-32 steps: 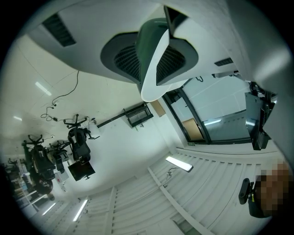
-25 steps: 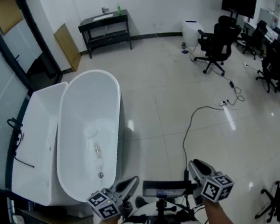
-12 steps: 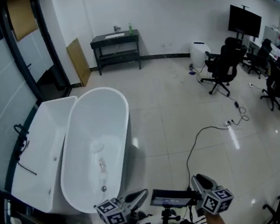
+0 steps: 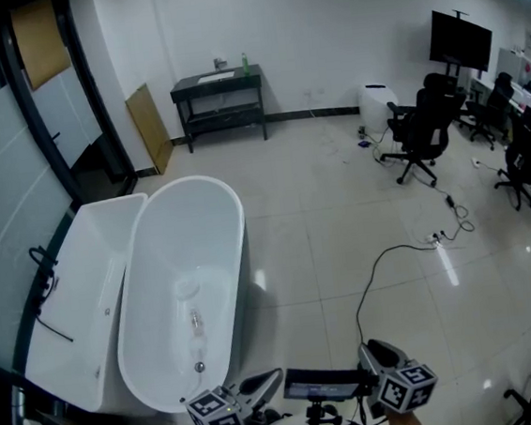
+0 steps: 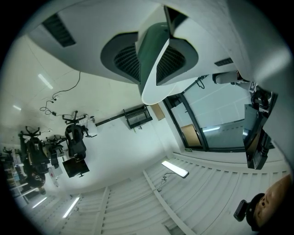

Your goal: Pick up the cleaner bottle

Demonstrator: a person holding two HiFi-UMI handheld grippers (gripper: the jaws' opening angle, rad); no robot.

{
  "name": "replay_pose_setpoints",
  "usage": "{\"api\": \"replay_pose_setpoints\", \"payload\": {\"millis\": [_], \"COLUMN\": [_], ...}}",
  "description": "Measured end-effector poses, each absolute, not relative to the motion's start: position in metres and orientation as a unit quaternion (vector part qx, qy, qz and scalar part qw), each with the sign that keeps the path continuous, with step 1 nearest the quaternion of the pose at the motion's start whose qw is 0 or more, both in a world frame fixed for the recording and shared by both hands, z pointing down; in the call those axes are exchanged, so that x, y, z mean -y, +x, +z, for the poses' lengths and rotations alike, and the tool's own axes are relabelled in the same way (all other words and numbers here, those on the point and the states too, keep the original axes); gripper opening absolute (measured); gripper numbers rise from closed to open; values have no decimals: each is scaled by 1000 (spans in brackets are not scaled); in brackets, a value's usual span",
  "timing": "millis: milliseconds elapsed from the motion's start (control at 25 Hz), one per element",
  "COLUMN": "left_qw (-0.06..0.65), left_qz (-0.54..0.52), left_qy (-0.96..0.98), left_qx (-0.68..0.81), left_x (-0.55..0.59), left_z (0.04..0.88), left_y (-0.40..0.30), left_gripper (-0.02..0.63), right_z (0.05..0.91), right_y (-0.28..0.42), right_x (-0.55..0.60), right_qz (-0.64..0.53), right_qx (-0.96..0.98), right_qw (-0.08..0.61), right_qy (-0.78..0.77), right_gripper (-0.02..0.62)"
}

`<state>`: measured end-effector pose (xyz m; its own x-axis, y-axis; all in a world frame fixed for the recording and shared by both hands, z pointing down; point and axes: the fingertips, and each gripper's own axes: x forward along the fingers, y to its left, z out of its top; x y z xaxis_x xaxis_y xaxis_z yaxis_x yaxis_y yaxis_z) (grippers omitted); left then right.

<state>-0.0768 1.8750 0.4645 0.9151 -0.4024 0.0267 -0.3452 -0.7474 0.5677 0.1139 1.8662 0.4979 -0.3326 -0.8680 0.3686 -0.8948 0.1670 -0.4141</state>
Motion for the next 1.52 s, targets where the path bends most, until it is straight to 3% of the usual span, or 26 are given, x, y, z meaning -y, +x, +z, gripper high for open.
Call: {"api": "replay_pose_setpoints", "payload": {"millis": [800,1520], "left_qw": [275,219], "left_qz": [-28,0], "left_qy": [927,936], "left_qx": [255,275], "left_x": [-1878,-1871], "left_z": [471,464], "left_y": [-14,6], "left_gripper": [0,0], "right_z": [517,520], "right_y": [175,182], "right_x": [-1867,-1846], "right_qz": [318,326], "right_qx": [776,797], "right_qw": [25,22], "right_qy": [544,508], "right_gripper": [98,98]}}
